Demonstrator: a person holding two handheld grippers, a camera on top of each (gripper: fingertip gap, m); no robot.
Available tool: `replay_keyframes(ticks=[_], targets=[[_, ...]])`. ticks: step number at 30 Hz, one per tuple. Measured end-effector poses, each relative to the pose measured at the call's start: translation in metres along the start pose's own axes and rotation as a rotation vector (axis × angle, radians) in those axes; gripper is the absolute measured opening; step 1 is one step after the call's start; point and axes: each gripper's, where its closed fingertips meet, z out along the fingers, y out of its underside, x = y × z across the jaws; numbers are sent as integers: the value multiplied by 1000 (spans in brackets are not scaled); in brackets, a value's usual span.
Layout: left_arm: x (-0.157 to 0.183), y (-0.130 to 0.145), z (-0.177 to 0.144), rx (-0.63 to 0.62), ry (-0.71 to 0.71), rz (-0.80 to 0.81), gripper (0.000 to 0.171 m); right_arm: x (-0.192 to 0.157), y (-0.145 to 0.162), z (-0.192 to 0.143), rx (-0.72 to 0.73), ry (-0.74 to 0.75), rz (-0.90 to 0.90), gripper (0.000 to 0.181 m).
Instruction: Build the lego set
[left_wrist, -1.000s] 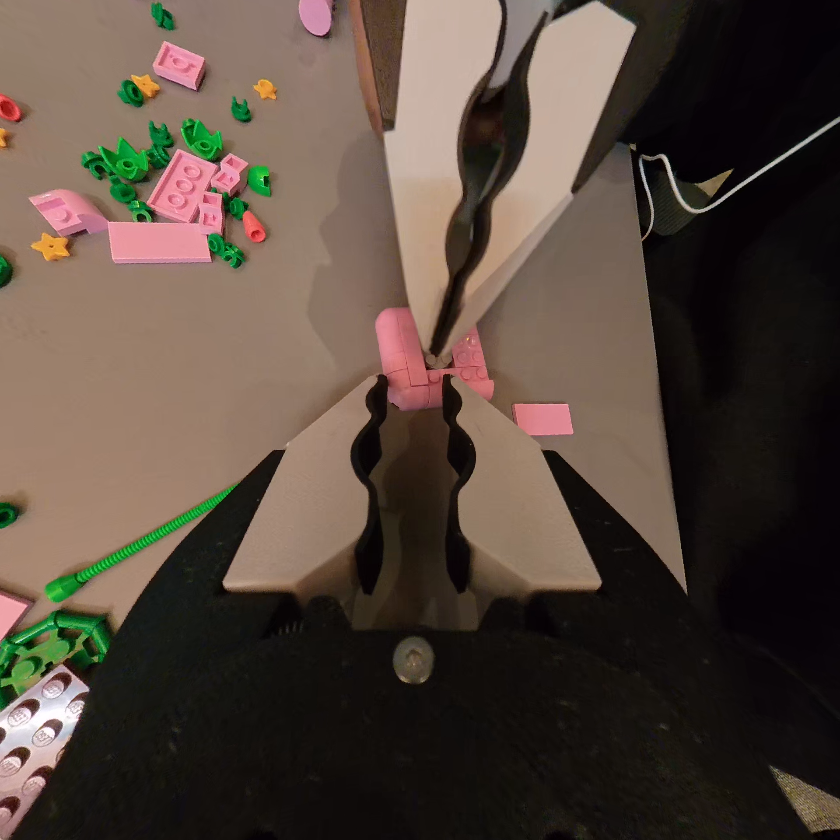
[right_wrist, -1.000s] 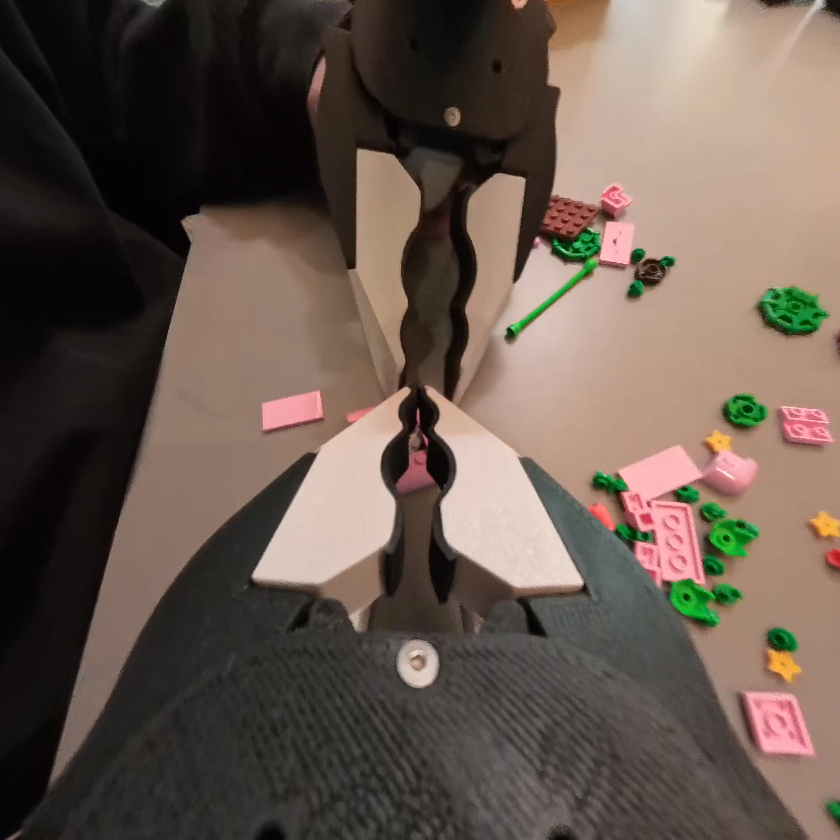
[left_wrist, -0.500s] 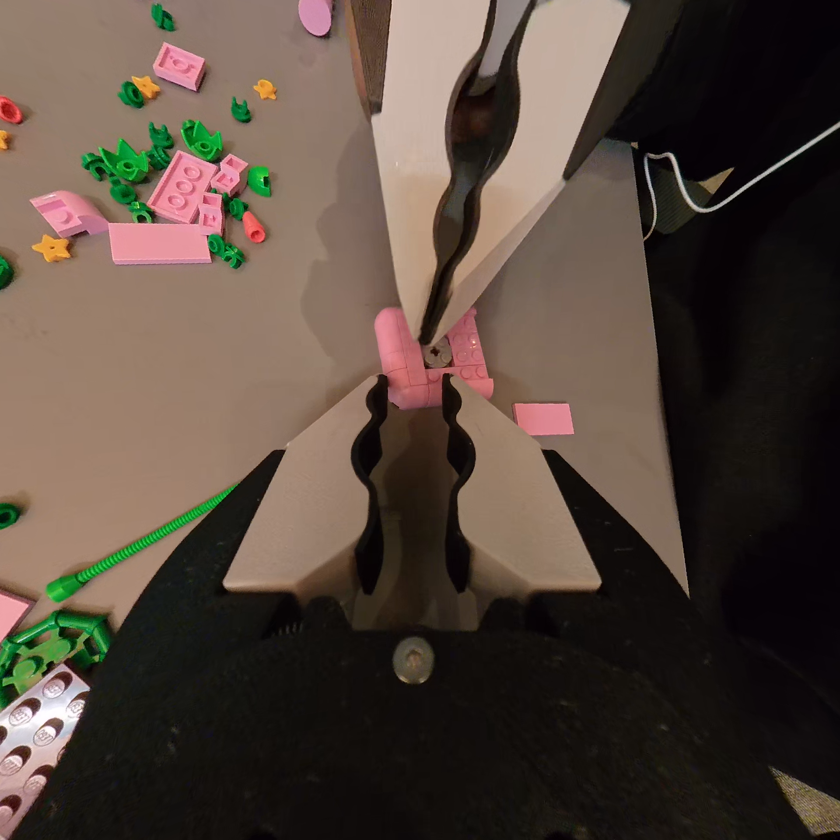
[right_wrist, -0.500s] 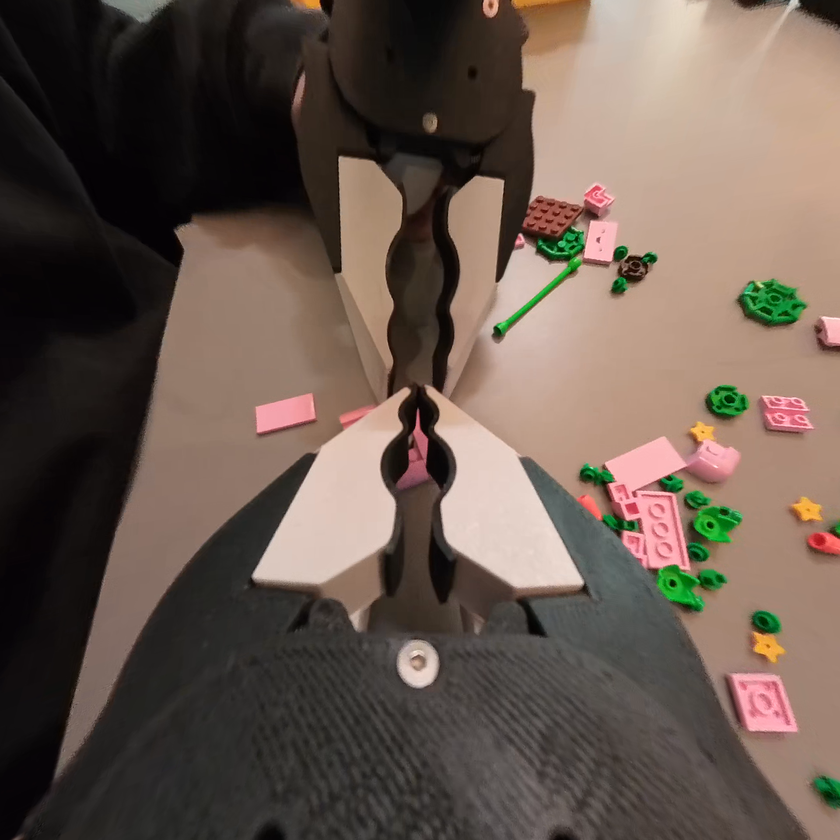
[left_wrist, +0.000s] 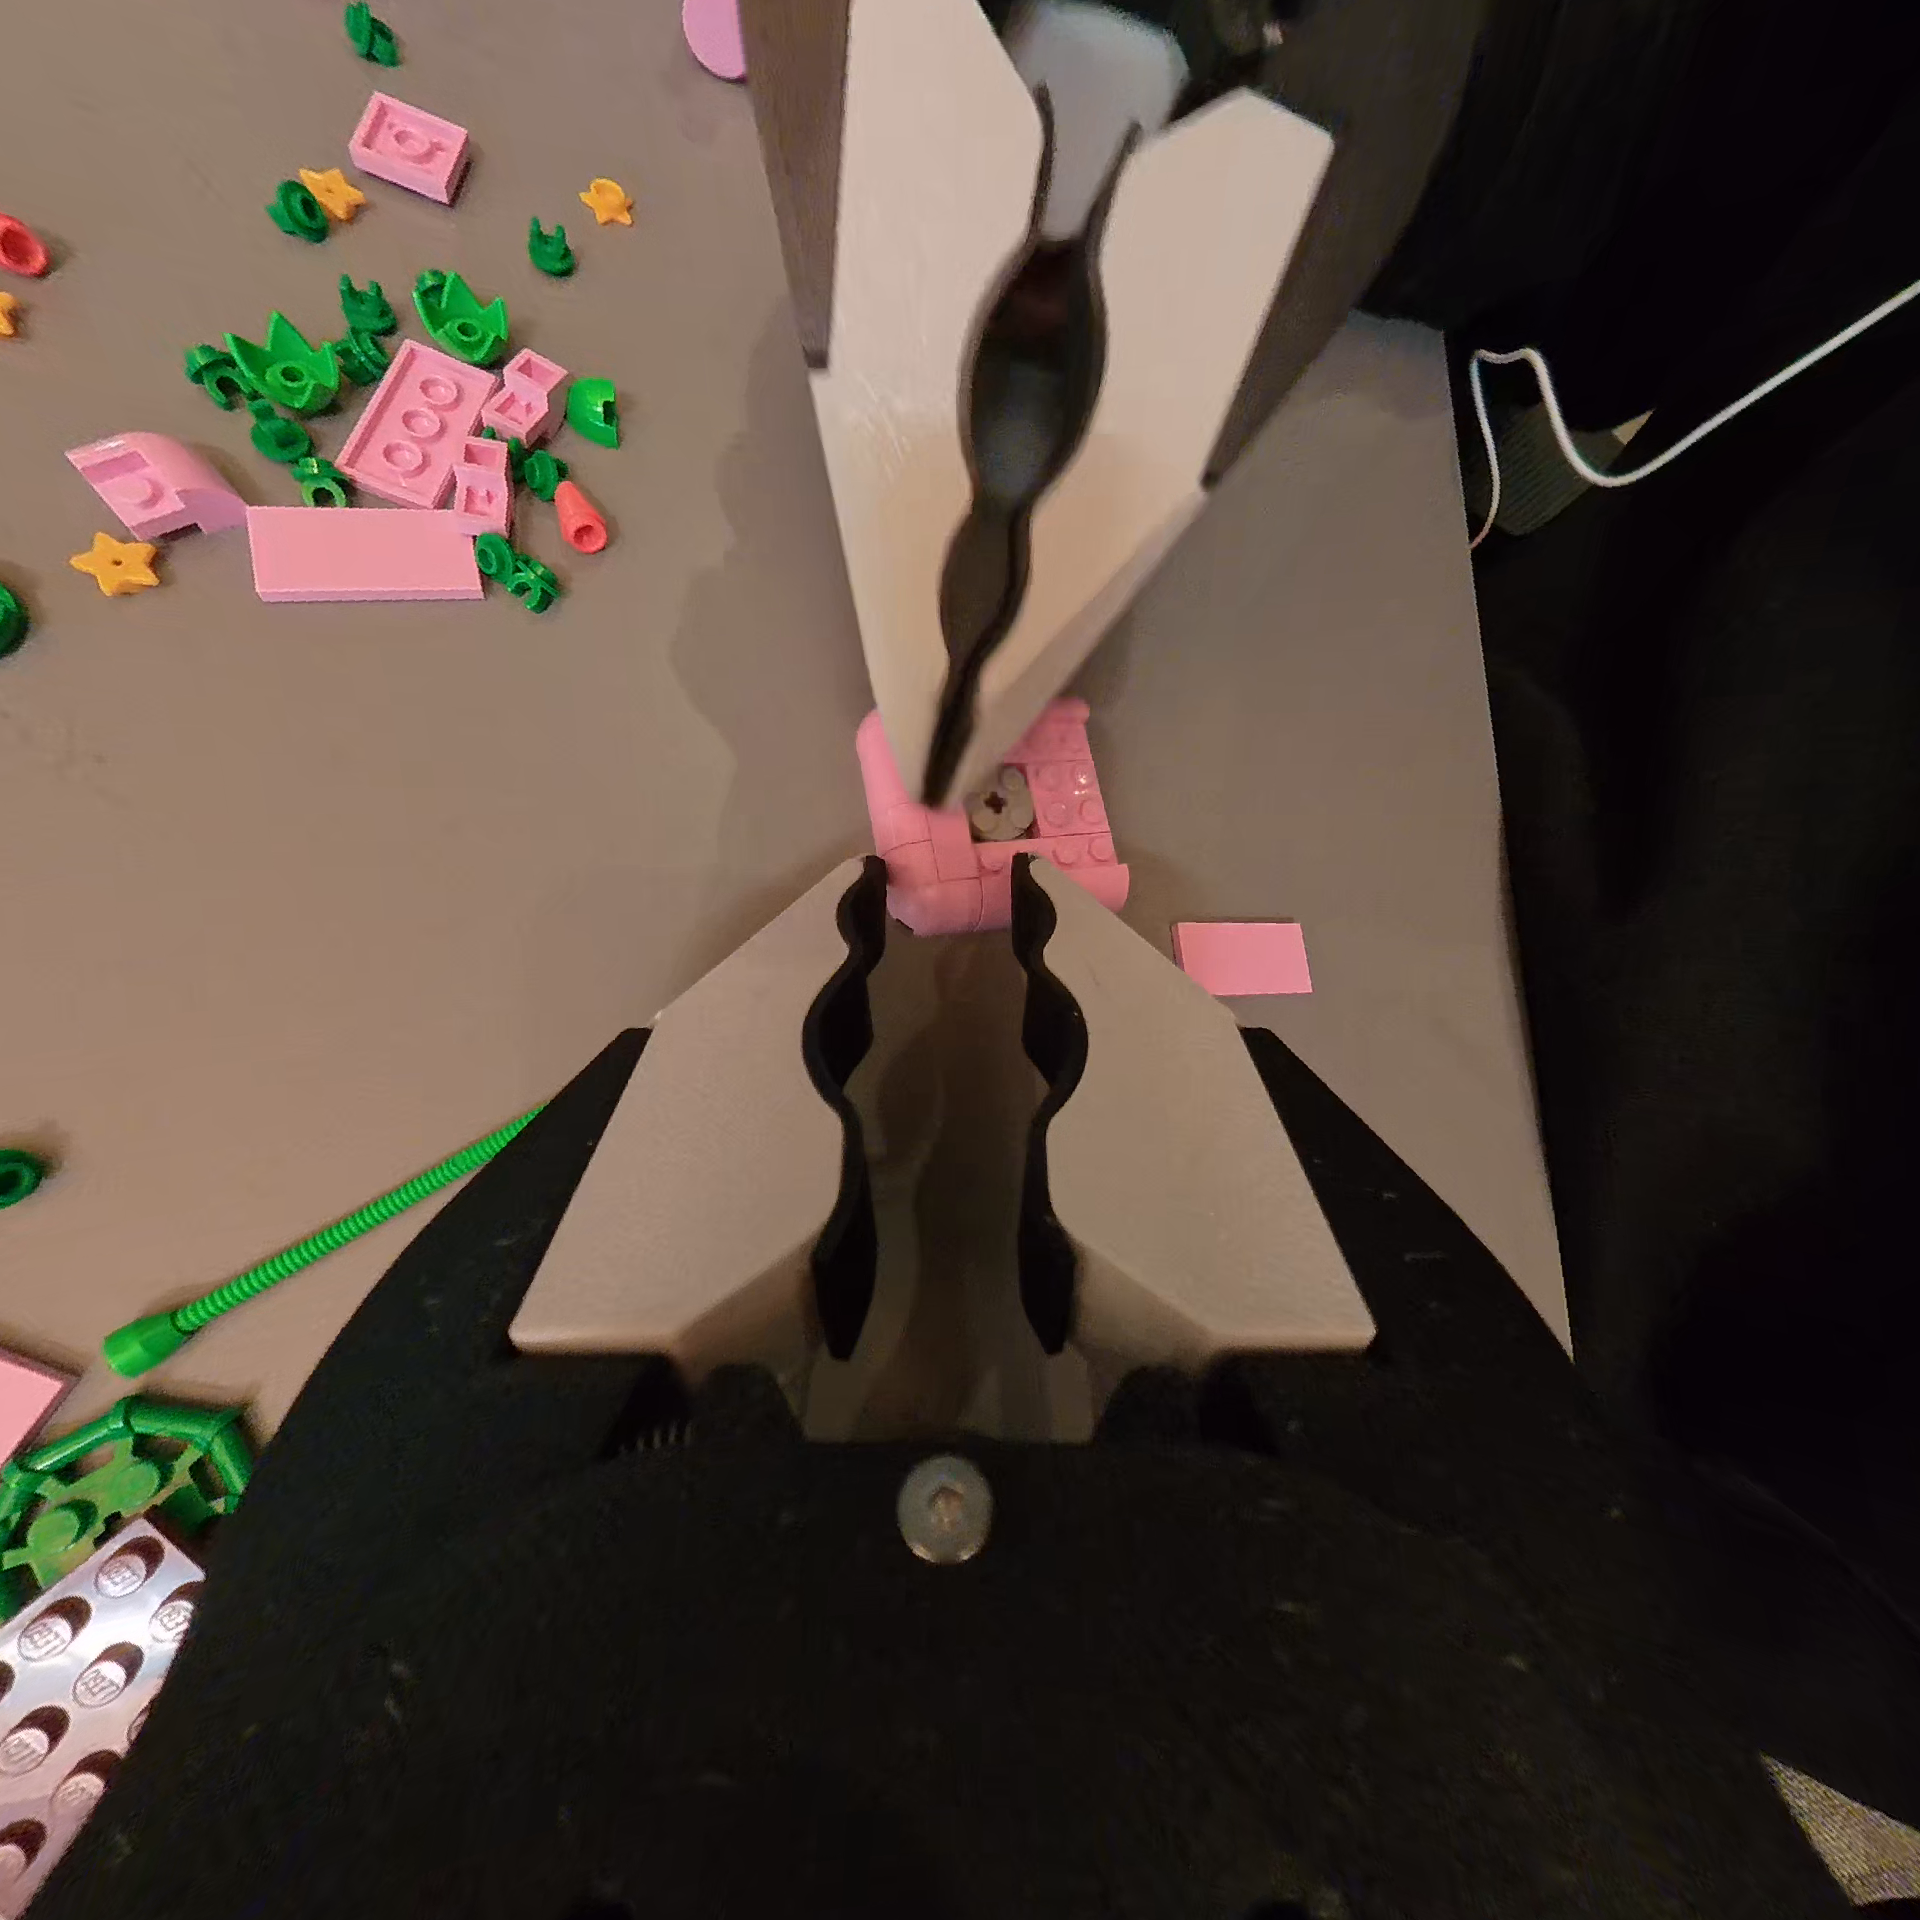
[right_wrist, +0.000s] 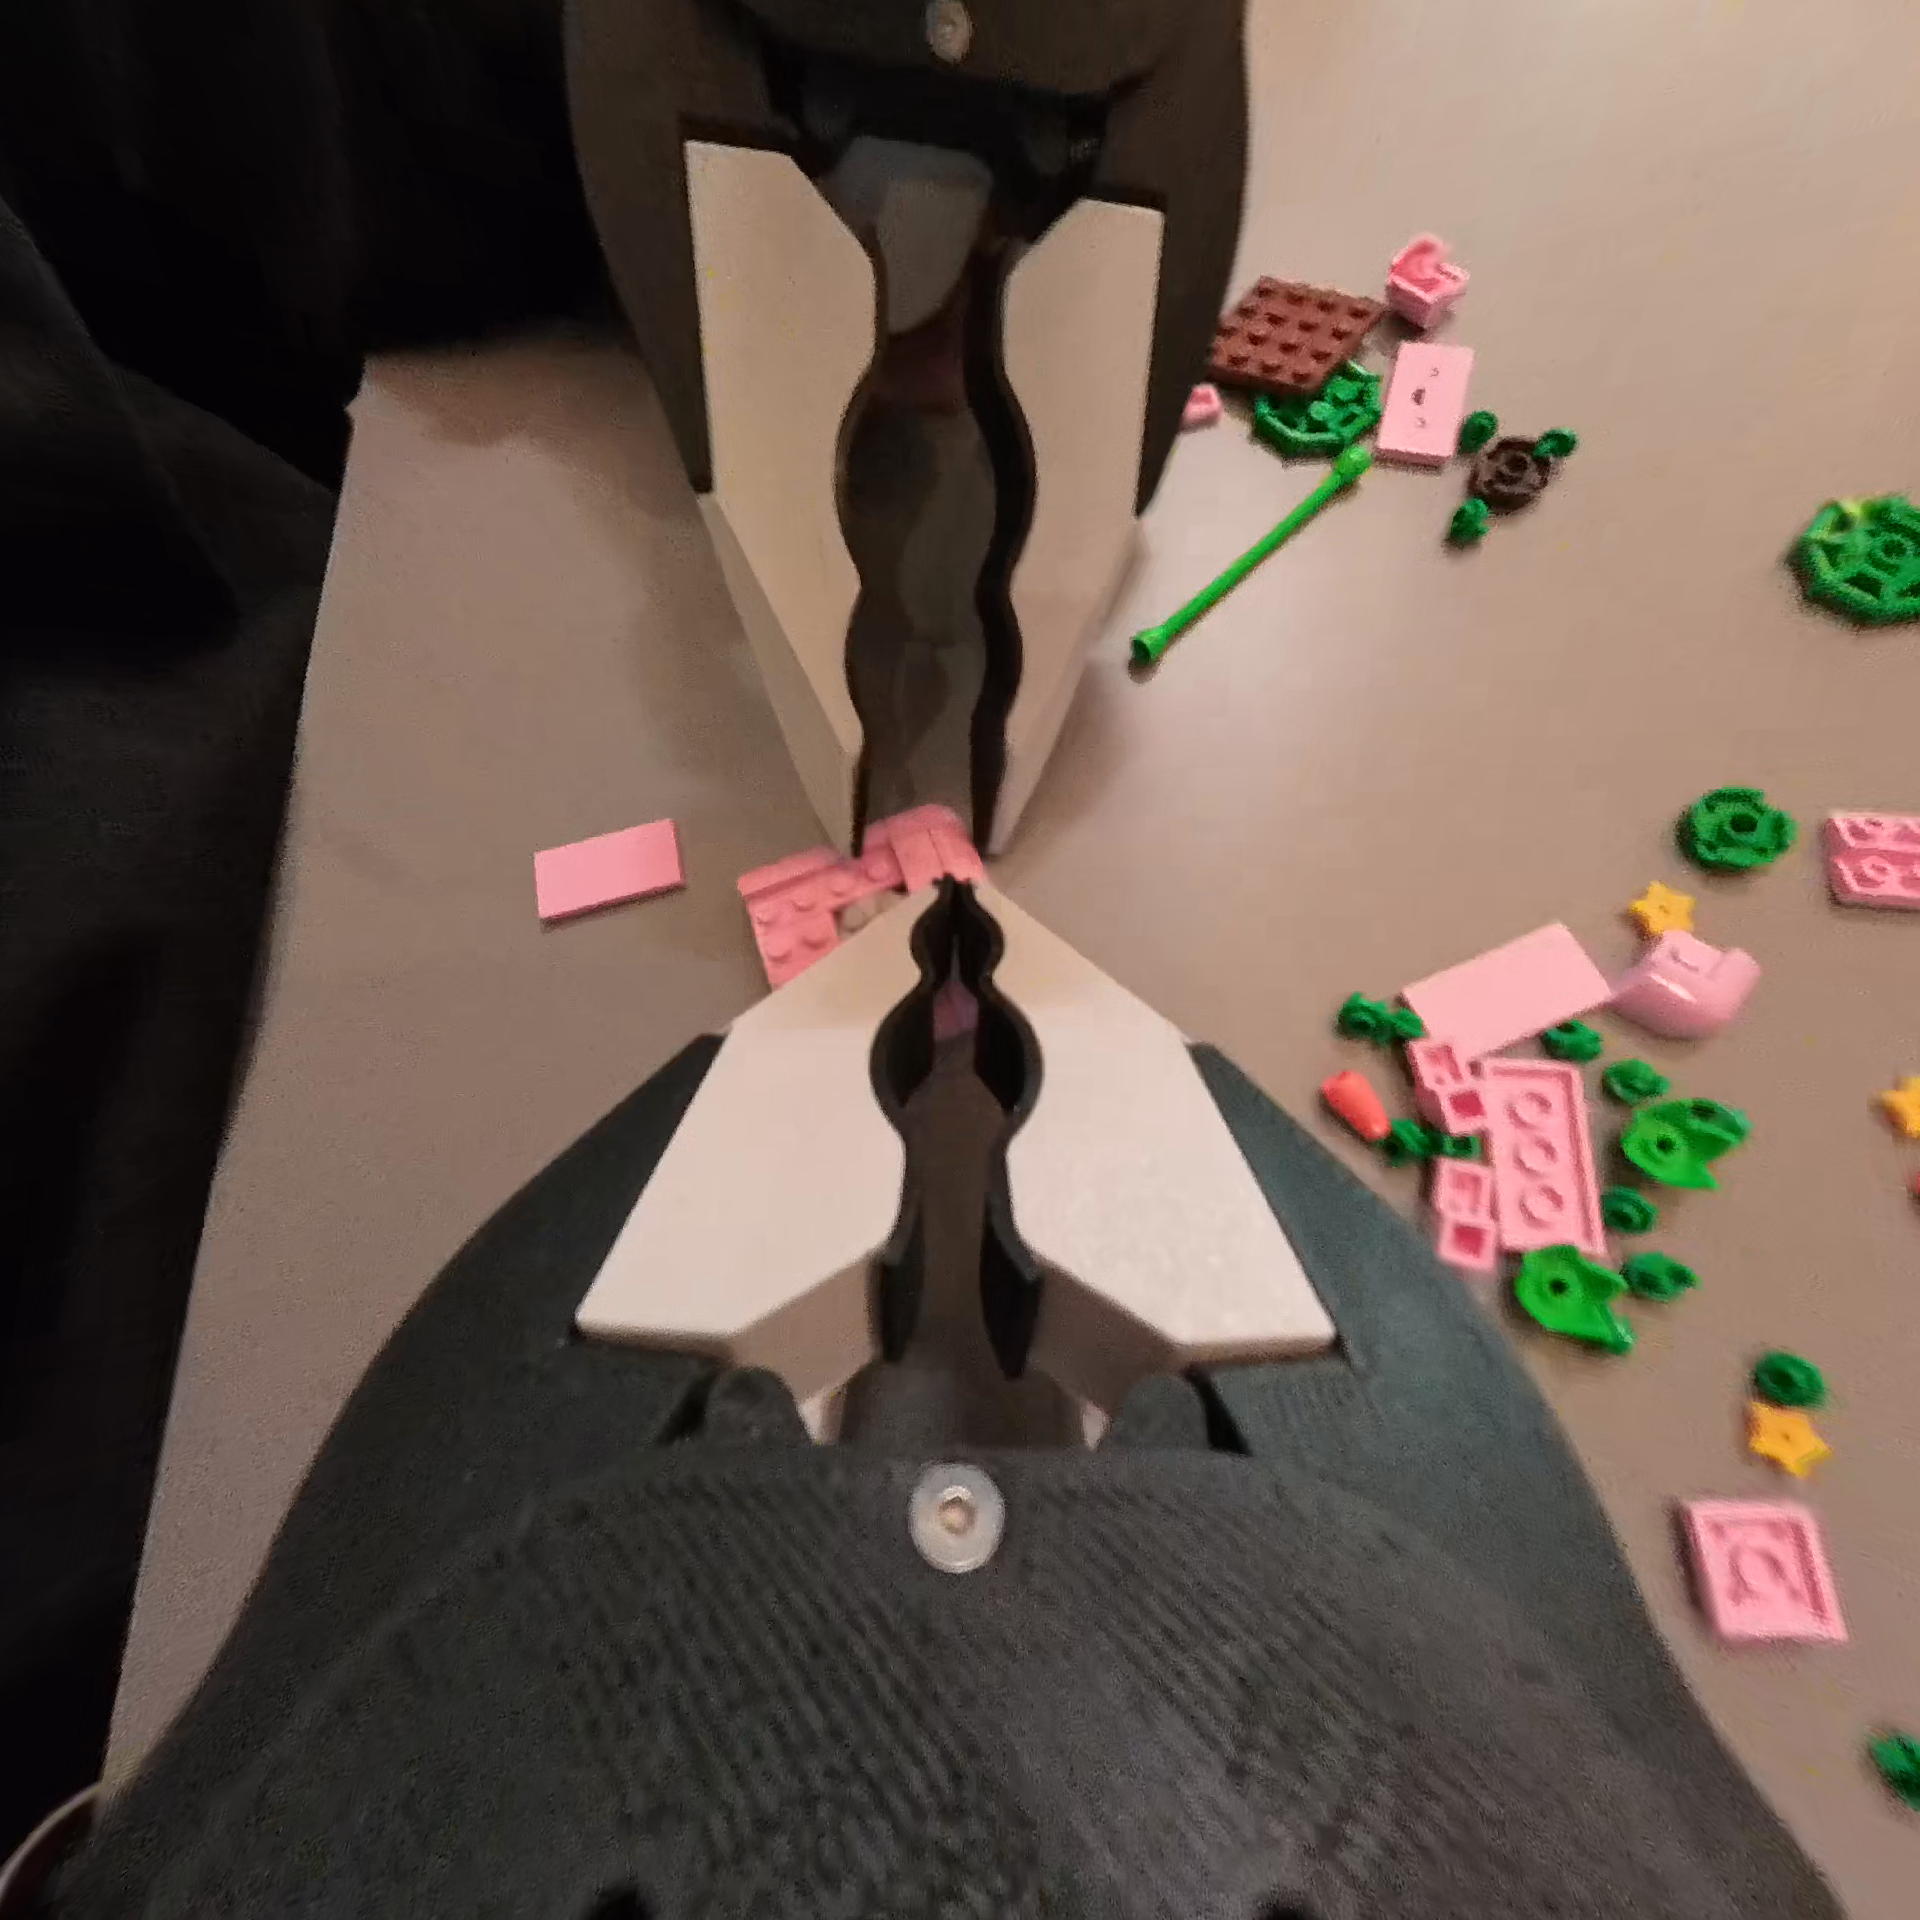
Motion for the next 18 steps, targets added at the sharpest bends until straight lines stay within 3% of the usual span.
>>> replay_keyframes(ticks=[4,11,18], targets=[[0,0,0,0,1,-1,23,5,8,-11,-6,-29,65,0],[-1,1,1,-5,-5,-2,20,-5,-3,4,-3,7,-36,0],[-1,0,0,-5,-8,1,21,16,8,-14,-7,79,1,0]])
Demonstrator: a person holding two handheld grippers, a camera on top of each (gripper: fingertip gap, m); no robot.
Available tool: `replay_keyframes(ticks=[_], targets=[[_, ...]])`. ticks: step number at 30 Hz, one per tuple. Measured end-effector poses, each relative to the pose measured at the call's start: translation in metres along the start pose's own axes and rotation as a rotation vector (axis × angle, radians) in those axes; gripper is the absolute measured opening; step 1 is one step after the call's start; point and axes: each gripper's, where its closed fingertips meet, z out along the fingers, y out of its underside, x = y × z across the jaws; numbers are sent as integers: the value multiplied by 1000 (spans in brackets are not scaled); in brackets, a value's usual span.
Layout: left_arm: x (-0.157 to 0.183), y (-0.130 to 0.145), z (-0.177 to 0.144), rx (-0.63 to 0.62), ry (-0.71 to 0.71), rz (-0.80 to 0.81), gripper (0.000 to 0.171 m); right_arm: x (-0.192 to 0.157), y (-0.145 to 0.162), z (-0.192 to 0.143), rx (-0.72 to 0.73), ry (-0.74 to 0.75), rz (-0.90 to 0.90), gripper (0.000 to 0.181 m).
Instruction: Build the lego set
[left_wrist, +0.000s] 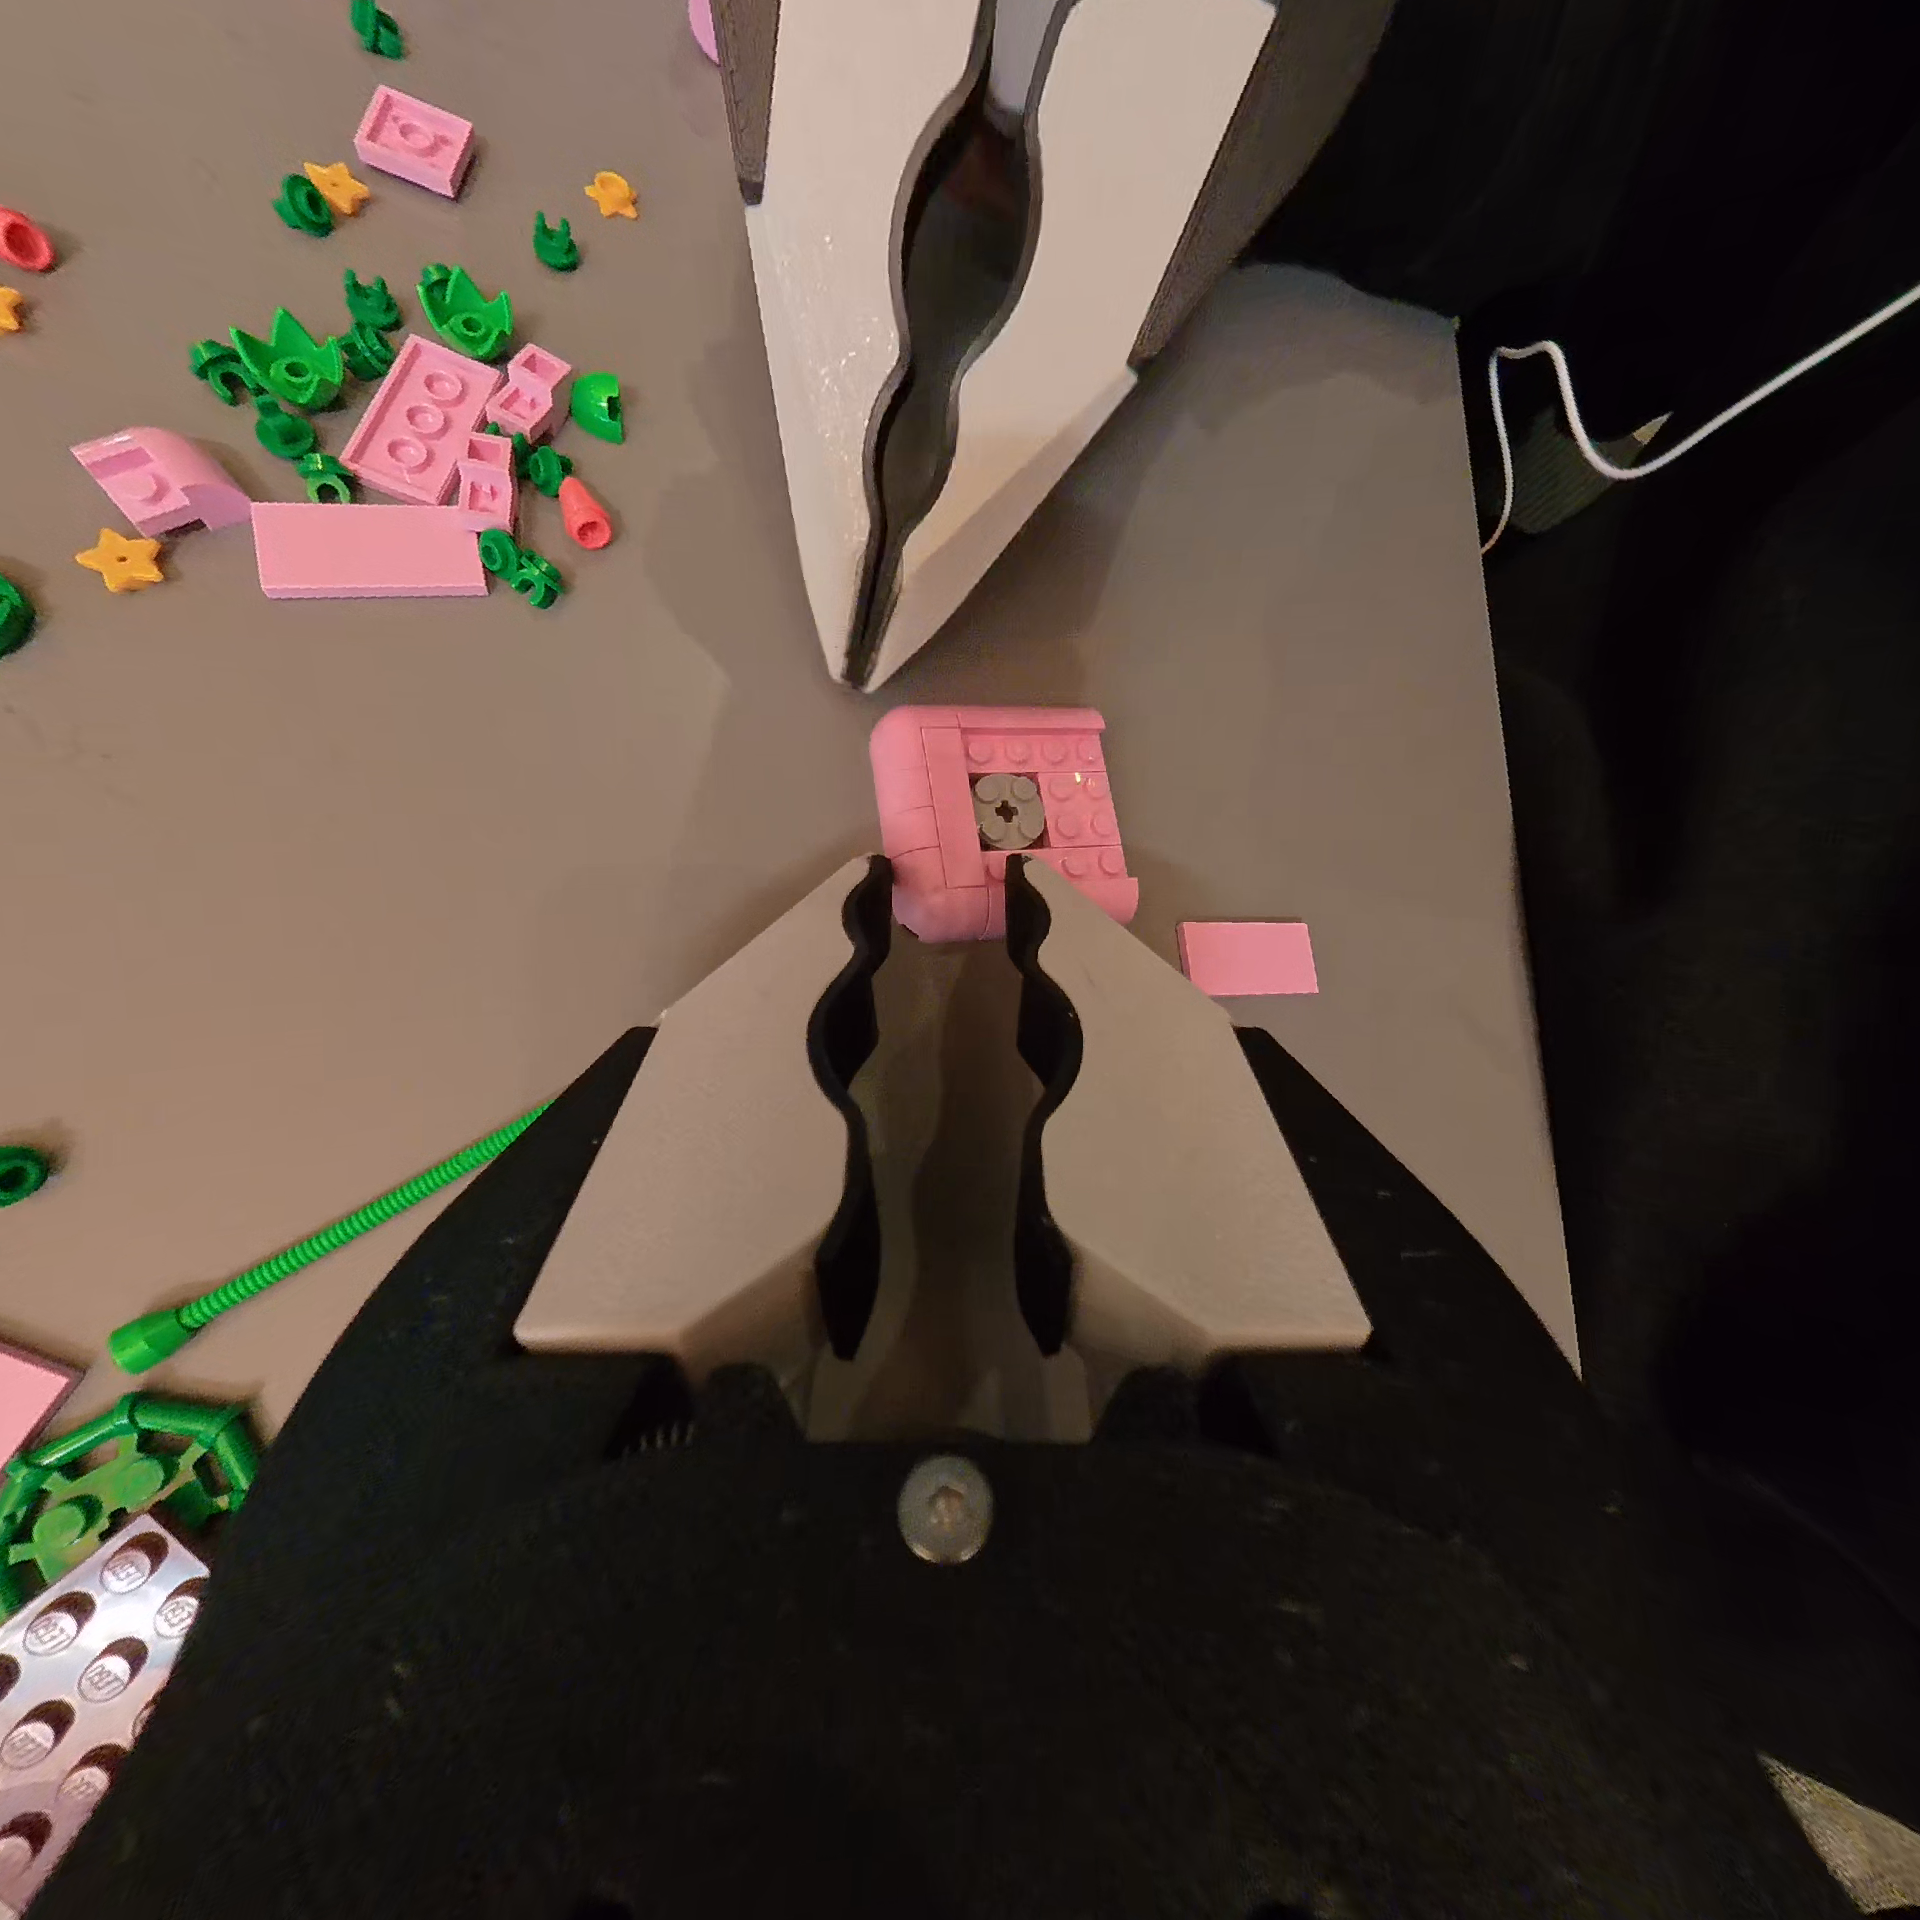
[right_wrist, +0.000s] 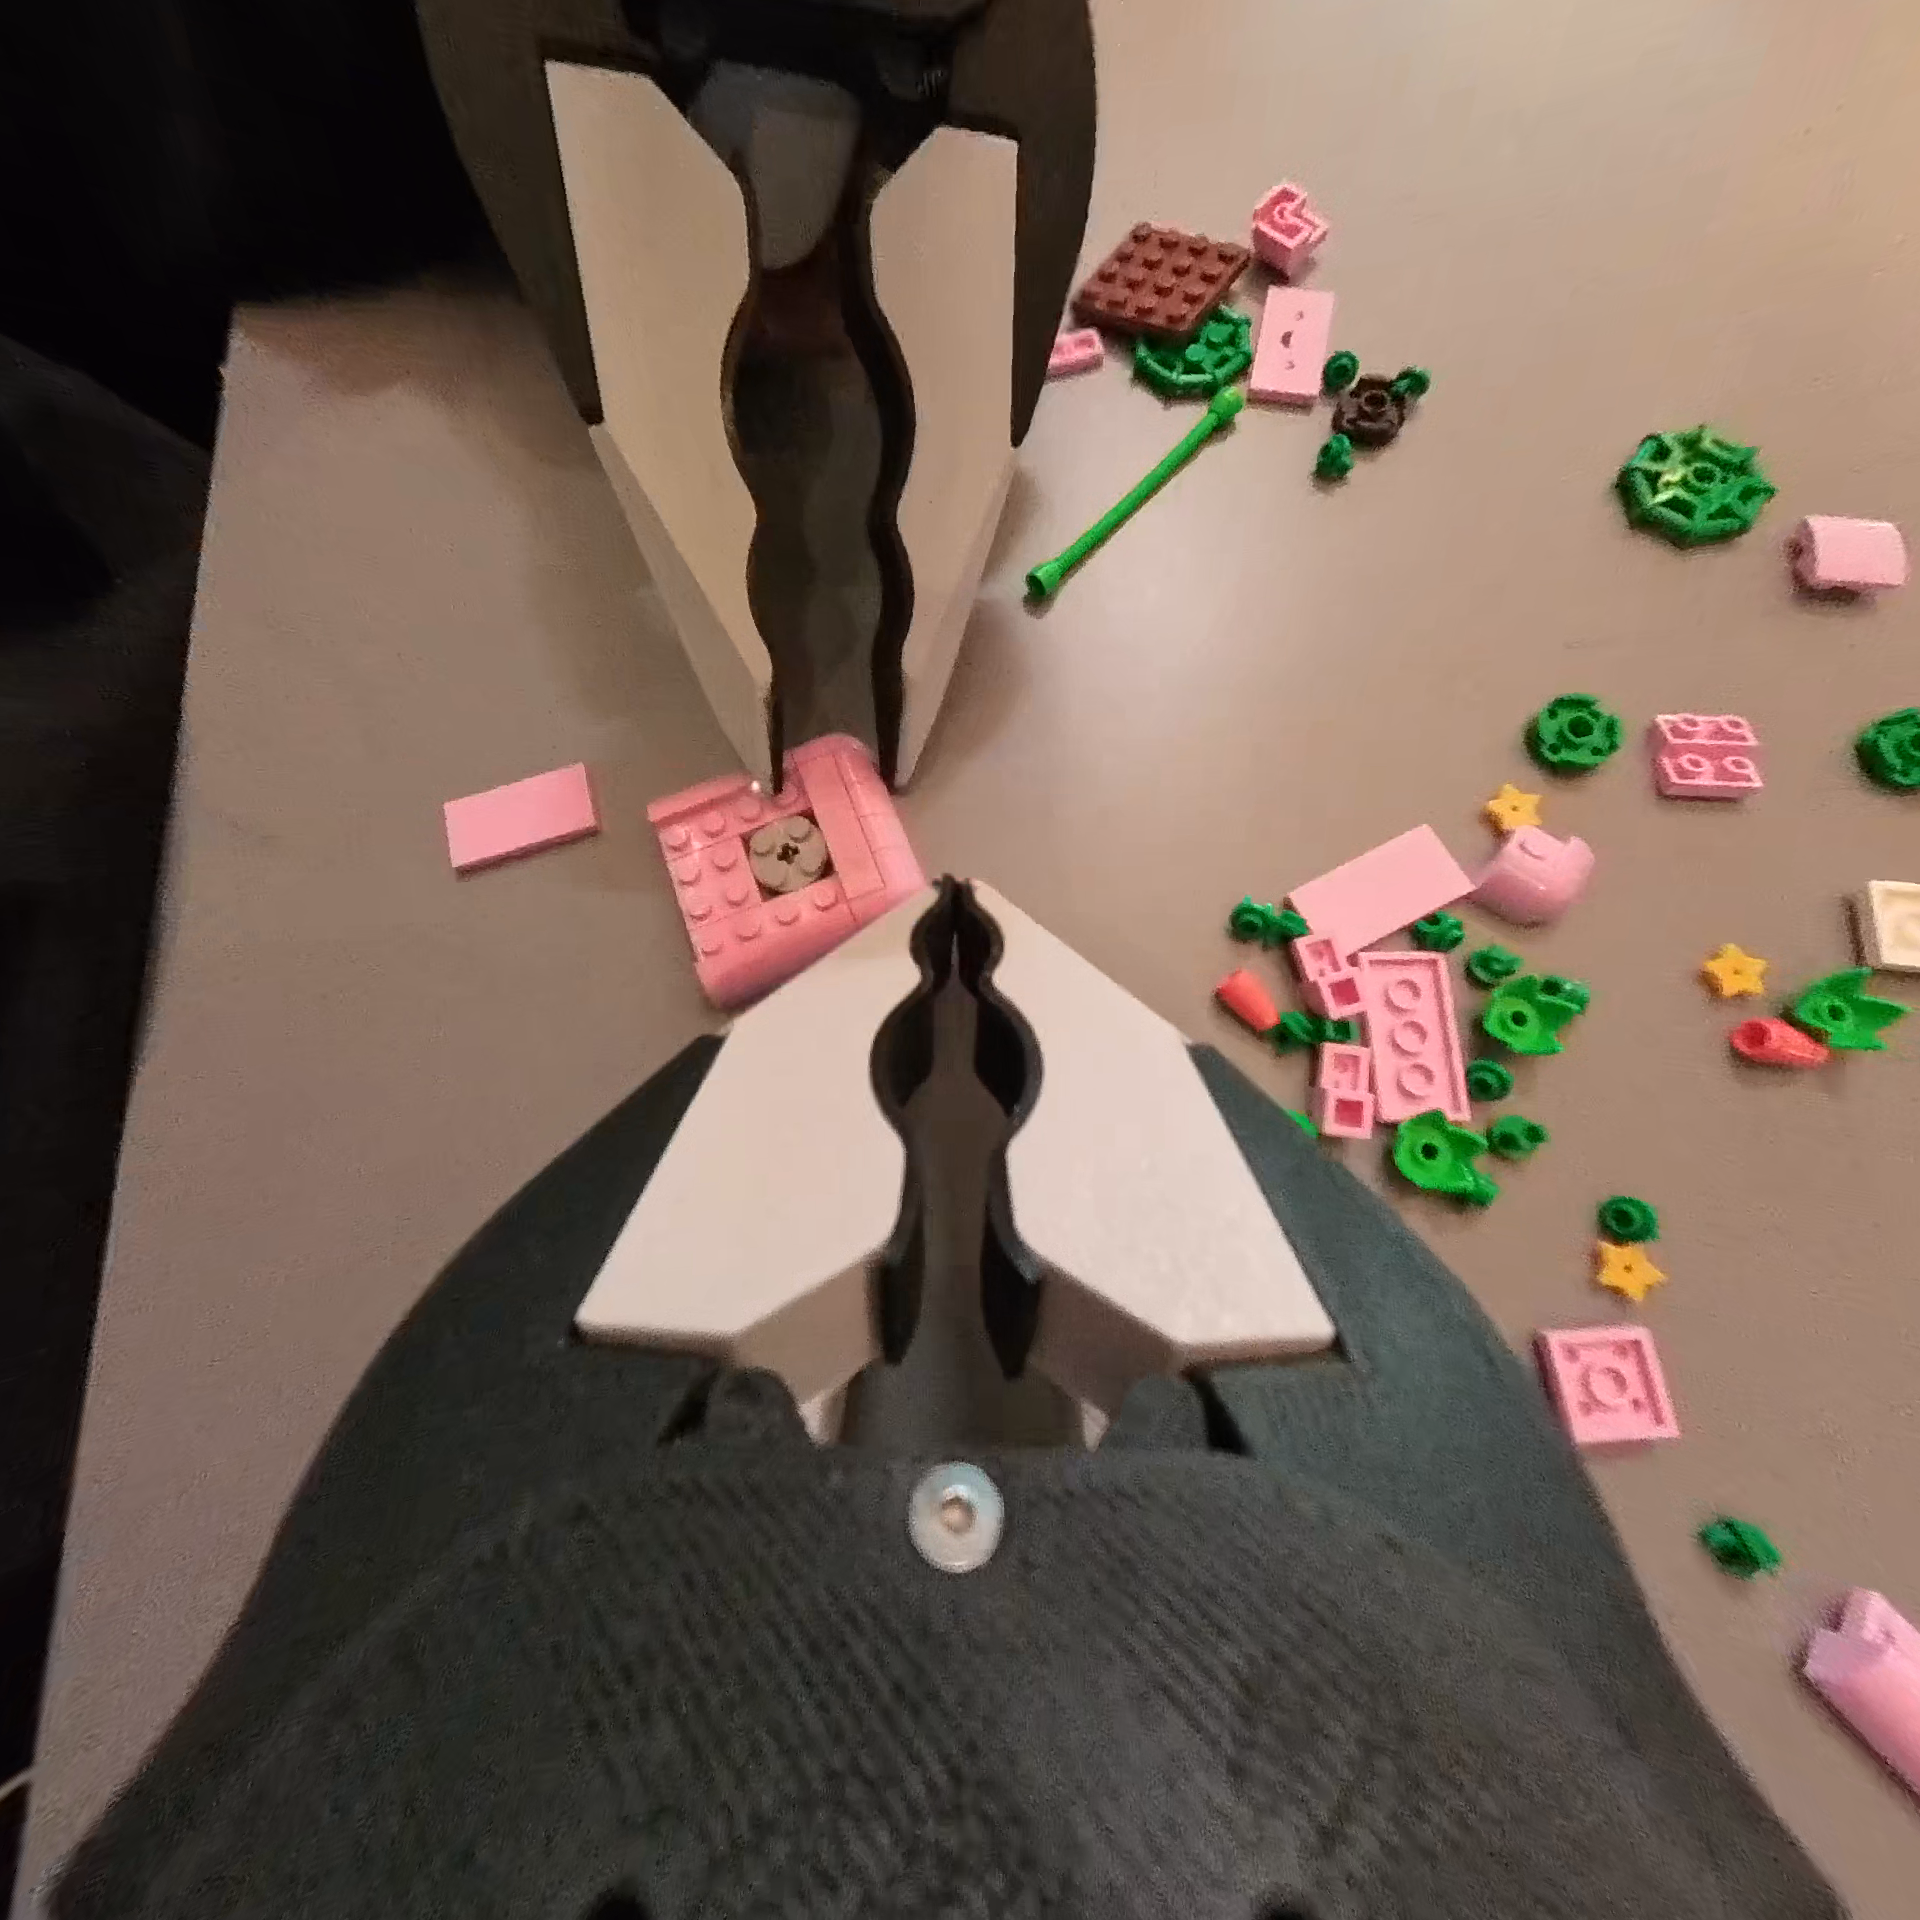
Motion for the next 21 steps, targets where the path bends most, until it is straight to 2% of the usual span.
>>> replay_keyframes(ticks=[4,8,11,15,21], targets=[[-4,-1,-1,9,-24,-6,20,-6,-10,-2,61,-31,-13,0],[-8,-3,-2,21,-56,-1,19,-6,-3,4,30,-32,-6,15],[-15,-5,-4,32,-102,14,18,-4,-2,7,31,-49,40,18],[-24,-8,-8,49,-155,13,13,3,-2,6,38,-59,130,13],[-23,-8,-7,47,-147,8,13,3,-2,7,38,-41,112,14]])
